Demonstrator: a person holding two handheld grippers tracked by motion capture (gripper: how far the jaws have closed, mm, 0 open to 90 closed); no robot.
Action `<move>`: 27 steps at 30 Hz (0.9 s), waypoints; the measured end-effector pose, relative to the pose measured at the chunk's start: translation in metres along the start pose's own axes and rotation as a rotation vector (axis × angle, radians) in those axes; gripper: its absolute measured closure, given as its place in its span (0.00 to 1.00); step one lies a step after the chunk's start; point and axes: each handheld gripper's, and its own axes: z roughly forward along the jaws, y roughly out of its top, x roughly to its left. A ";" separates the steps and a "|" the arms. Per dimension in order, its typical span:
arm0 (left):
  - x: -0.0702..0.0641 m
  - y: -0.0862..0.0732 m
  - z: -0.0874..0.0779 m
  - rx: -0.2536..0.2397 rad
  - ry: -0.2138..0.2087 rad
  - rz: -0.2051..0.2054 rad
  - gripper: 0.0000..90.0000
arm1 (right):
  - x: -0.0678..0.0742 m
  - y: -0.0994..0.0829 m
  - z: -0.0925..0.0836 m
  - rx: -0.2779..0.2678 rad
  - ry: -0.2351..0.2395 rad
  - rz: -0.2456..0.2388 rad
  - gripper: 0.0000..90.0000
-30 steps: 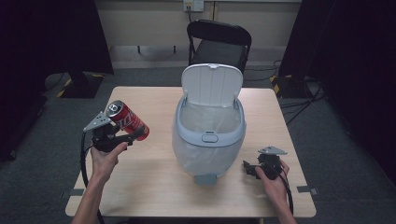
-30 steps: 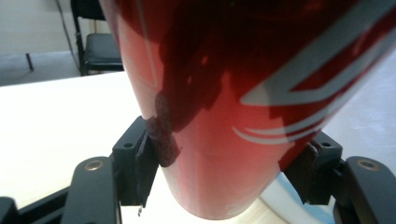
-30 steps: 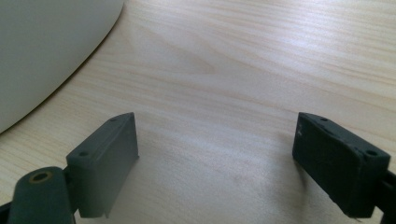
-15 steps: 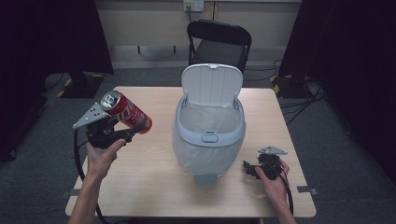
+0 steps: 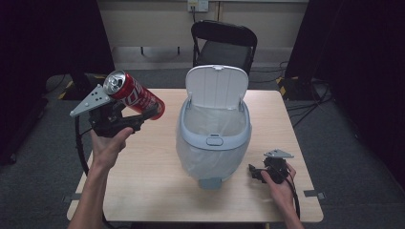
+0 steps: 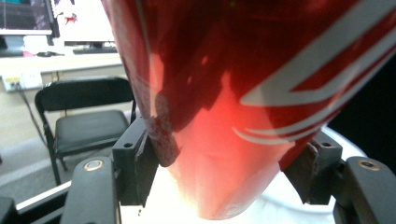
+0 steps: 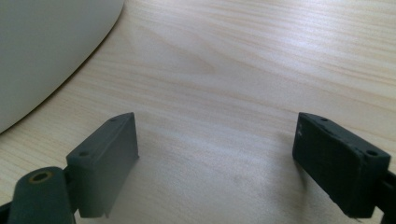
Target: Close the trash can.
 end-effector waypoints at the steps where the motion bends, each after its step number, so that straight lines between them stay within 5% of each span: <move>1: -0.002 0.004 0.001 -0.007 -0.012 0.002 0.38 | 0.000 0.000 0.000 0.000 0.000 0.000 0.14; 7: -0.016 0.023 0.014 -0.042 -0.079 0.023 0.38 | 0.000 0.000 0.000 0.000 0.000 0.000 0.14; 8: -0.020 0.027 0.020 -0.049 -0.123 0.022 0.38 | 0.000 0.000 0.000 0.000 0.000 0.000 0.14; 19: -0.040 0.035 0.053 -0.024 -0.229 0.034 0.38 | 0.000 0.000 0.000 0.000 0.000 0.000 0.14; 27: -0.048 0.037 0.082 0.016 -0.307 -0.019 0.38 | 0.000 0.000 0.000 0.000 0.003 -0.002 0.14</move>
